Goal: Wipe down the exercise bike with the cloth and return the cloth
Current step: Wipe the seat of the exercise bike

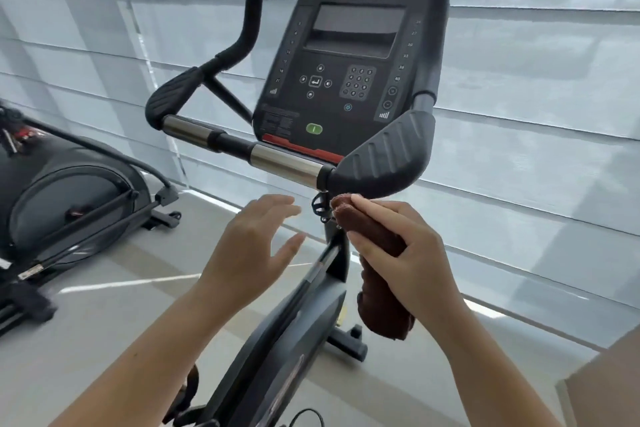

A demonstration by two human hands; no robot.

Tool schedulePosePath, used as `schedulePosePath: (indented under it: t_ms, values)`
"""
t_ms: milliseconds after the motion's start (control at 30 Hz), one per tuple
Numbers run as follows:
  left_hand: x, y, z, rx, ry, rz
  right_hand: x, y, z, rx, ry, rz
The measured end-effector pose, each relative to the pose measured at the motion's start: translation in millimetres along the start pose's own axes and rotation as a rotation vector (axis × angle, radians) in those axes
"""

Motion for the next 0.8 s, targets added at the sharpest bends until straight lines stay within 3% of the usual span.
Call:
schedulePosePath:
  t_ms: [300,533,800]
  values:
    - [46.6,-43.8,101.5,0.033,-0.237,-0.221,3.8,80.7,46.6,0.261,-0.044,-0.051]
    - [94.4,-88.9,196.7,-0.01,-0.521,-0.31,5.6,155.2,103.3,0.478,-0.056,-0.085]
    - [142.7,-116.3,306.1,0.072,-0.737,-0.379,0.3,244.8,189.3,0.661,-0.035,-0.049]
Point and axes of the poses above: each hand's wrist, its own z-axis away from the middle knuckle, its own y-axis out of the palm, x = y × z, the point moved 7 cm from there along -z, towards the middle knuckle, and after that the axes turned 8 degrees about -x, right-handed, at the moved point
